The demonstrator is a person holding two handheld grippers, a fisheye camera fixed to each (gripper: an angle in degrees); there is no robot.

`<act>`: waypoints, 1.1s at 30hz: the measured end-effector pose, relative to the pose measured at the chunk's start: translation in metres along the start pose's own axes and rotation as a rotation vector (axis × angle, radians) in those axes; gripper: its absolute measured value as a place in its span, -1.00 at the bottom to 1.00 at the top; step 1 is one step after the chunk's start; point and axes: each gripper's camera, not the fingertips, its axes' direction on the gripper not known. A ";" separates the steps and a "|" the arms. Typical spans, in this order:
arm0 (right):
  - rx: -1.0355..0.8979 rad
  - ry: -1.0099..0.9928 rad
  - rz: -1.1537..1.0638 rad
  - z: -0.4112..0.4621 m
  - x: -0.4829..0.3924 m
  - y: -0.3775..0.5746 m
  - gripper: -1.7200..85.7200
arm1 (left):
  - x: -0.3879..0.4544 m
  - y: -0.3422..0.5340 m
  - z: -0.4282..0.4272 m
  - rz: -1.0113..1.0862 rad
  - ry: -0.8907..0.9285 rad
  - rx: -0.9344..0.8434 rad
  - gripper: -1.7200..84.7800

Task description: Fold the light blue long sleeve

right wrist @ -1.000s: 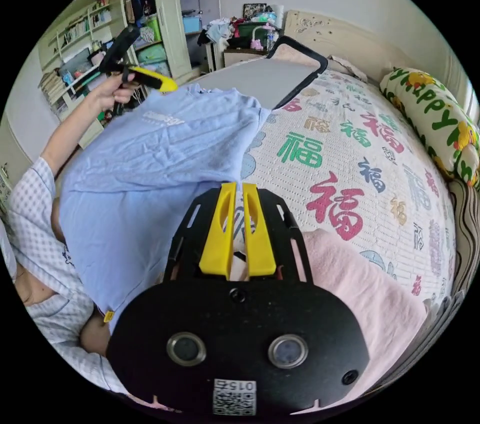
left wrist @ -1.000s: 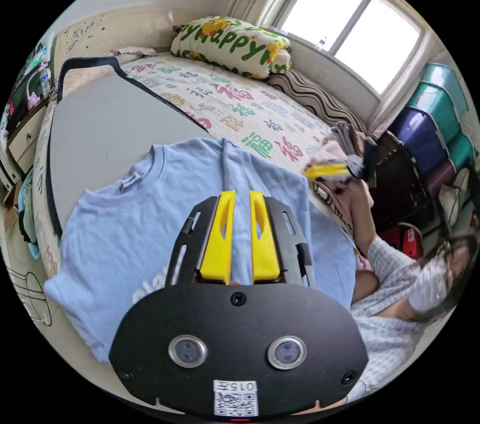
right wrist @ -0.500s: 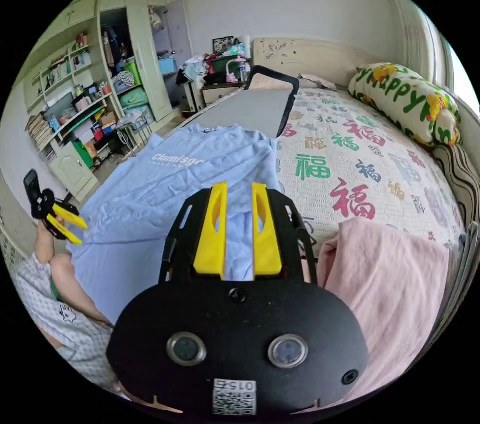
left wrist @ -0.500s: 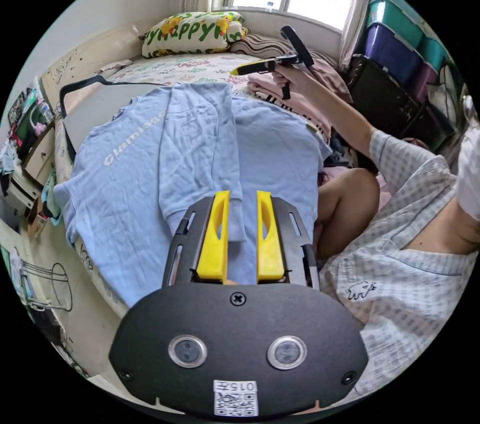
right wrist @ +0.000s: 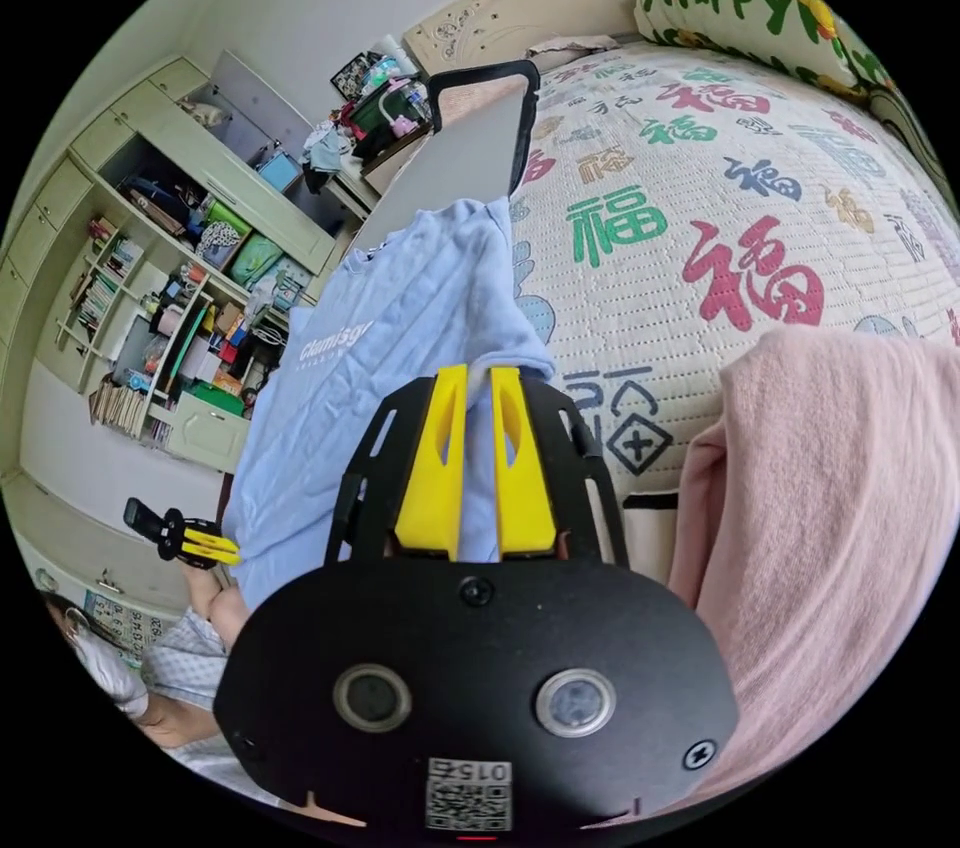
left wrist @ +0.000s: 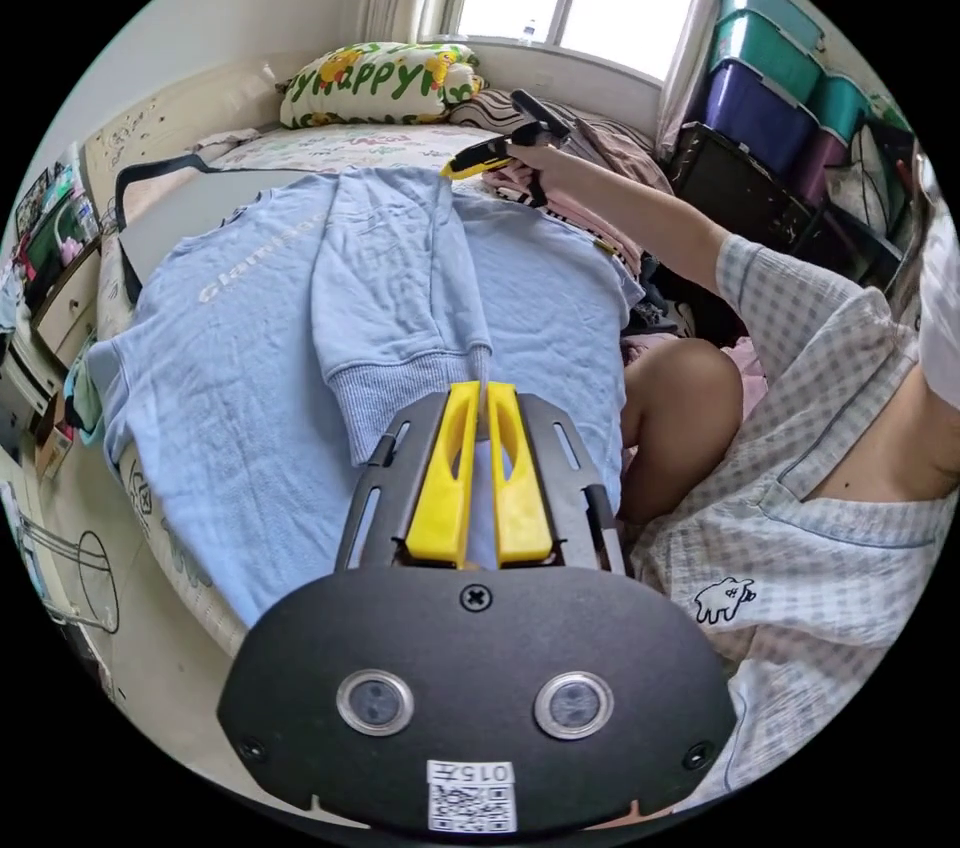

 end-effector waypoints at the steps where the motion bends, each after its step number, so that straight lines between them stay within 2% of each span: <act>1: 0.004 0.005 0.000 0.002 0.000 -0.001 -0.87 | 0.004 0.000 0.000 0.017 -0.014 -0.009 -0.96; 3: -0.024 0.068 -0.015 0.013 -0.002 -0.006 -0.88 | 0.018 -0.001 0.005 0.067 -0.075 -0.067 -0.96; 6: -0.101 0.152 -0.039 0.030 -0.004 -0.009 -0.88 | 0.023 -0.002 0.009 0.073 -0.074 -0.074 -0.95; 11: -0.105 0.084 -0.023 0.026 -0.003 -0.001 -0.87 | 0.018 0.006 0.001 0.035 -0.024 -0.066 -0.93; 15: -0.039 0.017 -0.103 0.010 -0.026 0.013 -0.90 | 0.008 0.027 -0.035 -0.042 0.037 0.063 -0.89; 16: -0.034 0.018 -0.117 0.009 -0.031 0.014 -0.90 | 0.004 0.031 -0.040 -0.065 0.027 0.084 -0.88; 19: 0.042 0.063 -0.197 0.009 -0.064 0.017 -0.87 | -0.013 0.043 -0.052 -0.206 -0.171 0.133 -0.84; 20: 0.061 0.084 -0.226 0.016 -0.078 0.015 -0.86 | -0.020 0.043 -0.047 -0.242 -0.216 0.117 -0.82; 23: 0.060 0.123 -0.270 0.051 -0.109 0.002 -0.83 | -0.033 0.037 -0.030 -0.279 -0.121 0.055 -0.78; 24: 0.047 0.127 -0.261 0.070 -0.118 -0.006 -0.82 | -0.036 0.035 -0.025 -0.295 -0.151 0.024 -0.77; 26: -0.001 0.120 -0.245 0.101 -0.126 -0.018 -0.81 | -0.043 0.036 -0.017 -0.315 -0.195 -0.026 -0.78; 28: -0.039 0.129 -0.214 0.130 -0.131 -0.030 -0.81 | -0.047 0.040 -0.017 -0.303 -0.145 -0.021 -0.83; 31: -0.096 0.222 -0.181 0.170 -0.135 -0.044 -0.83 | -0.050 0.052 -0.025 -0.300 -0.123 0.004 -0.90; 33: -0.149 0.334 -0.187 0.199 -0.141 -0.050 -0.91 | -0.050 0.062 -0.032 -0.284 -0.114 0.001 -0.92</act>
